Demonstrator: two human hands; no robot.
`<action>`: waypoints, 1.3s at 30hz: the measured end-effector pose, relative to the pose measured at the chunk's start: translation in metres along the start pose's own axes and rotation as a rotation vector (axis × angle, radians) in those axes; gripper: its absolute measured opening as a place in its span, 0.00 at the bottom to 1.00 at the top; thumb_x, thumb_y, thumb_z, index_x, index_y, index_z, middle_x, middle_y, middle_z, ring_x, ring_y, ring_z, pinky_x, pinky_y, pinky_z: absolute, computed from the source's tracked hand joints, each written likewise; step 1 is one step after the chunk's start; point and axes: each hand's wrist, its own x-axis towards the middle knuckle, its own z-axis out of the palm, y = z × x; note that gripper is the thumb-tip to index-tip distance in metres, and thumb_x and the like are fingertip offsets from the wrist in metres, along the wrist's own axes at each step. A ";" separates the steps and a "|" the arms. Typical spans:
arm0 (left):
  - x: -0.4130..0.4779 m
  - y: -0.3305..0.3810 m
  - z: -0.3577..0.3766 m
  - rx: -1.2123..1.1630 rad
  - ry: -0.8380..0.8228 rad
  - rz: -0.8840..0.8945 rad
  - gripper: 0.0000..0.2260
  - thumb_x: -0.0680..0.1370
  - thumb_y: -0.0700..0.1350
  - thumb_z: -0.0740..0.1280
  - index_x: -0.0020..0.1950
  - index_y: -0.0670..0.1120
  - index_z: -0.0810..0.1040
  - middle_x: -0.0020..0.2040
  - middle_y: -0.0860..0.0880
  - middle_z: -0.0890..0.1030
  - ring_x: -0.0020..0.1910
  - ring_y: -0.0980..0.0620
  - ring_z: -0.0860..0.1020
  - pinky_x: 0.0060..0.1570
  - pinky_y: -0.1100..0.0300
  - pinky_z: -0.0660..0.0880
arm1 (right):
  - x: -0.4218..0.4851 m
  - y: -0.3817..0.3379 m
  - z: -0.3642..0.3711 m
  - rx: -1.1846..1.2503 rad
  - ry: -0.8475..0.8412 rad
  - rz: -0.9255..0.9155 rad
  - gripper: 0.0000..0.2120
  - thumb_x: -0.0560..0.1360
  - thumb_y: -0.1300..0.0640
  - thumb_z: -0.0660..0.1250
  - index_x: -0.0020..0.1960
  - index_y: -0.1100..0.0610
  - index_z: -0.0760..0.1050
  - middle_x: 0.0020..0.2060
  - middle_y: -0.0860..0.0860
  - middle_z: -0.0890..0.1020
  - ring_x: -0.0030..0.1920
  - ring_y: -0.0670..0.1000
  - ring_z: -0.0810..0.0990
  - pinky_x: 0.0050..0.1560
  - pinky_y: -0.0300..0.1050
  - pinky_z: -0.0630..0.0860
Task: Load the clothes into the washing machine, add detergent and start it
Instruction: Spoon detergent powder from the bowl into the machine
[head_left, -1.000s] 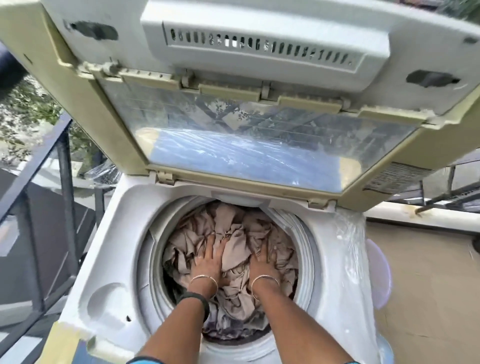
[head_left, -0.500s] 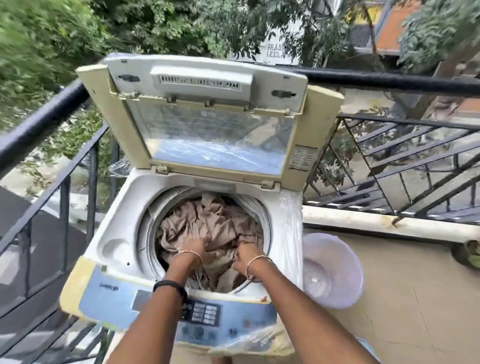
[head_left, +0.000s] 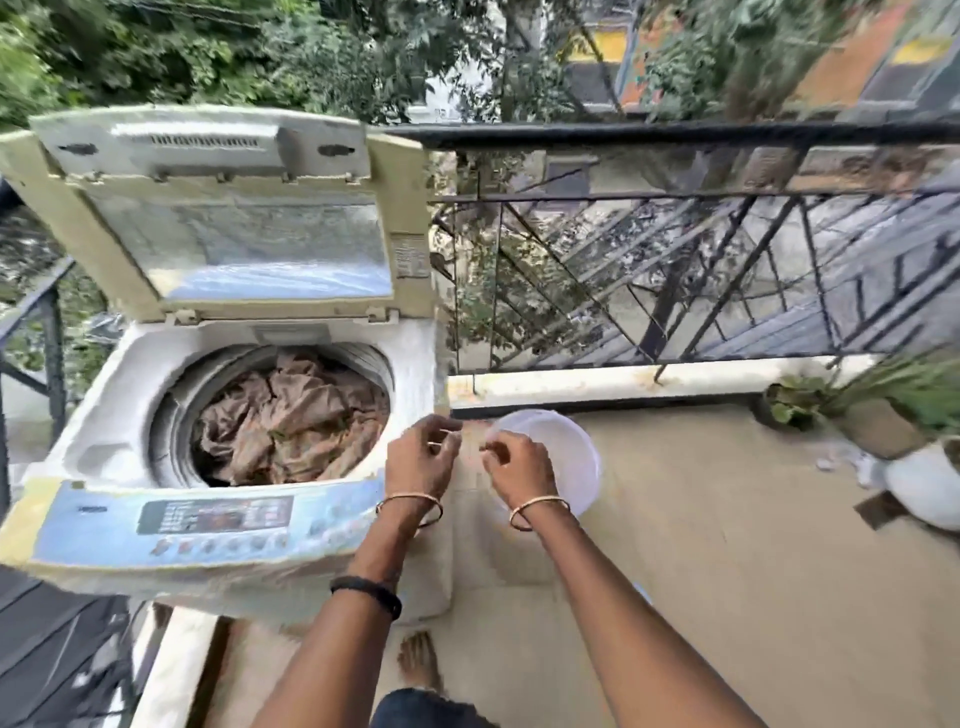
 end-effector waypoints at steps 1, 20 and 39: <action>-0.006 0.005 0.019 0.001 -0.068 0.006 0.07 0.72 0.48 0.66 0.45 0.50 0.82 0.37 0.50 0.84 0.38 0.51 0.84 0.44 0.55 0.81 | -0.007 0.023 -0.007 0.007 0.013 0.069 0.09 0.72 0.55 0.65 0.49 0.54 0.82 0.47 0.53 0.86 0.52 0.59 0.82 0.50 0.50 0.78; -0.005 -0.035 0.318 0.393 -0.771 -0.279 0.08 0.74 0.42 0.65 0.49 0.48 0.82 0.45 0.47 0.86 0.49 0.46 0.83 0.50 0.58 0.77 | -0.081 0.339 -0.031 0.241 -0.064 1.106 0.07 0.69 0.61 0.68 0.35 0.52 0.81 0.41 0.57 0.85 0.45 0.59 0.81 0.42 0.41 0.73; 0.077 -0.270 0.595 0.550 -0.775 -0.523 0.12 0.79 0.48 0.61 0.55 0.42 0.79 0.52 0.39 0.83 0.54 0.38 0.79 0.51 0.55 0.72 | -0.021 0.666 0.134 0.503 0.246 1.500 0.11 0.67 0.49 0.62 0.40 0.53 0.80 0.41 0.55 0.86 0.46 0.61 0.84 0.53 0.50 0.79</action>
